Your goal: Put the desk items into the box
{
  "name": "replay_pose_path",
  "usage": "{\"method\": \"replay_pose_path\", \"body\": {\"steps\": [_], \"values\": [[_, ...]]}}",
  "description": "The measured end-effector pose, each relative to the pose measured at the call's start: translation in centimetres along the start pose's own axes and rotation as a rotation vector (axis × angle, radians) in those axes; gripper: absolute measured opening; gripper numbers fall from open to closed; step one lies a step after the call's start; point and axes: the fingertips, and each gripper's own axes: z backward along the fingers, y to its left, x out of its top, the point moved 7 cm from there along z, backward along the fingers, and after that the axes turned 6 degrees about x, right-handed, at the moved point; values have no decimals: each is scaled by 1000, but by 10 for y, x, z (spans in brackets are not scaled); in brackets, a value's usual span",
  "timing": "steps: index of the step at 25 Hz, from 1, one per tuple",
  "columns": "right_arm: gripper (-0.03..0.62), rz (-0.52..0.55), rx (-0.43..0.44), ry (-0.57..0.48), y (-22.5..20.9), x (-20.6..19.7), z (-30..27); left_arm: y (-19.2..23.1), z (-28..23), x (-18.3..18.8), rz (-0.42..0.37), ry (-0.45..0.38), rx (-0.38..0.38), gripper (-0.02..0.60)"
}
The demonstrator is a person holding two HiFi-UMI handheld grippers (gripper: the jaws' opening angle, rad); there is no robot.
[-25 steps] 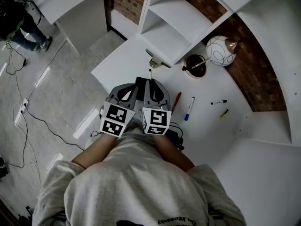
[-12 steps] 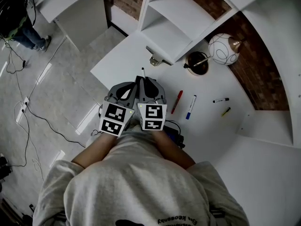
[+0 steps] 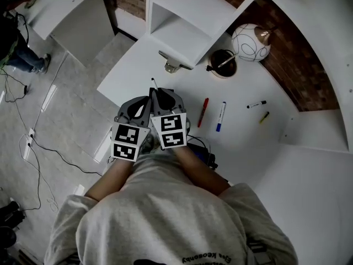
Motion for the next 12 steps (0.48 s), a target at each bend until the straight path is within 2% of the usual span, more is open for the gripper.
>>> {"method": "replay_pose_path", "body": {"steps": [12], "values": [[49, -90, 74, 185, -4, 1, -13, -2, -1, -3, 2, 20, 3, 5]]}}
